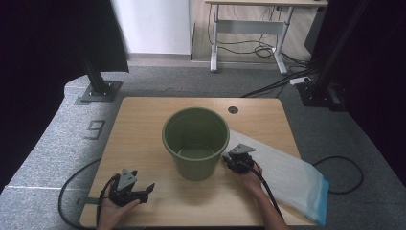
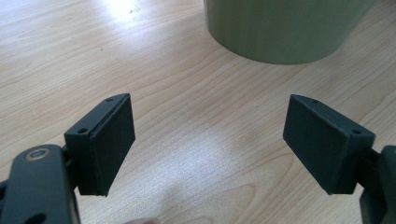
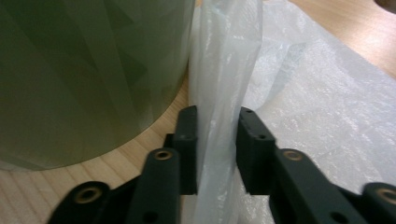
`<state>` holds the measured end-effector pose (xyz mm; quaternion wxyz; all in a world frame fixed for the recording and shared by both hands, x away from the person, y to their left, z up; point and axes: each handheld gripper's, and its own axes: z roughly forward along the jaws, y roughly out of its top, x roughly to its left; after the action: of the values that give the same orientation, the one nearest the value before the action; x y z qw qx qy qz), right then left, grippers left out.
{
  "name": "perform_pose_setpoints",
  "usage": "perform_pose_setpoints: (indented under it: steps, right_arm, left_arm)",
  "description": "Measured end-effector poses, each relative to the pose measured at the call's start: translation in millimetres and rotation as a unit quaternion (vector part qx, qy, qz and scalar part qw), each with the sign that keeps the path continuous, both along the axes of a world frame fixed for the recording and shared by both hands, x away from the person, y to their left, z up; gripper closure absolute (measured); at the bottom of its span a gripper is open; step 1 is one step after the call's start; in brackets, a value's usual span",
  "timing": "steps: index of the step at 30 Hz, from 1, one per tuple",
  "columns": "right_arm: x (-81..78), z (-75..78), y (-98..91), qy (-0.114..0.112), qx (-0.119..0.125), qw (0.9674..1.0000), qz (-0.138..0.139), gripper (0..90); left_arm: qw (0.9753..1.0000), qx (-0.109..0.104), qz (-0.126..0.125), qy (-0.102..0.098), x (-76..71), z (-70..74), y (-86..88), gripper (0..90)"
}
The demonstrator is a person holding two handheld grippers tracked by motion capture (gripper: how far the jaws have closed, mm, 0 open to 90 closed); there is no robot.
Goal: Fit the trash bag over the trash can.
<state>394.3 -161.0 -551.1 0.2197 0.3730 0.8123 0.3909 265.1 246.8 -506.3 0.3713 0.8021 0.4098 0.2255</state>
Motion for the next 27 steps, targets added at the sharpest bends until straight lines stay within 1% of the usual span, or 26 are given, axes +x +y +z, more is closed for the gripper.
perform_pose_setpoints:
  steps: [2, 3, 5, 10, 16, 17, 20, 24, 27]
  right_arm:
    - [-1.4, 0.6, -0.5, -0.005, 0.007, 0.9999, -0.006, 83.1]
    - [-2.5, 1.1, -2.1, -0.014, 0.010, 0.9998, -0.008, 85.4]
    - [-3.9, 2.9, -5.1, -0.017, 0.024, 0.9994, -0.018, 87.4]
    - [-6.5, 11.2, -16.5, -0.028, 0.053, 0.9973, -0.042, 88.5]
    - [-13.4, 21.9, -27.1, -0.045, 0.074, 0.9946, -0.056, 88.6]
    - [-14.6, 24.0, -29.0, -0.045, 0.081, 0.9940, -0.059, 88.6]
    - [-16.7, 30.4, -35.4, -0.054, 0.098, 0.9917, -0.063, 88.6]
    - [-19.2, 39.3, -43.3, -0.067, 0.123, 0.9876, -0.072, 88.6]
    - [-20.9, 45.7, -48.3, -0.069, 0.146, 0.9840, -0.075, 88.7]
  left_arm:
    - [1.0000, -0.001, 0.001, 0.000, 0.0, 0.2, 0.6, 16.4]
    - [1.0000, -0.001, 0.002, -0.001, 0.0, 0.4, 1.0, 16.4]
    - [1.0000, 0.000, 0.003, -0.002, -0.1, 1.1, 1.9, 16.4]
    - [1.0000, -0.001, 0.007, -0.005, -0.9, 2.6, 3.4, 16.4]
    - [0.9999, 0.000, 0.008, -0.007, -1.5, 2.9, 3.0, 16.5]
    - [0.9999, 0.001, 0.008, -0.007, -1.4, 2.9, 2.9, 16.4]
    - [0.9999, 0.001, 0.008, -0.007, -1.2, 2.5, 2.4, 16.5]
    - [0.9999, 0.003, 0.008, -0.006, -1.3, 2.2, 2.1, 16.5]
    - [0.9999, 0.002, 0.008, -0.007, -2.1, 2.9, 2.2, 16.4]
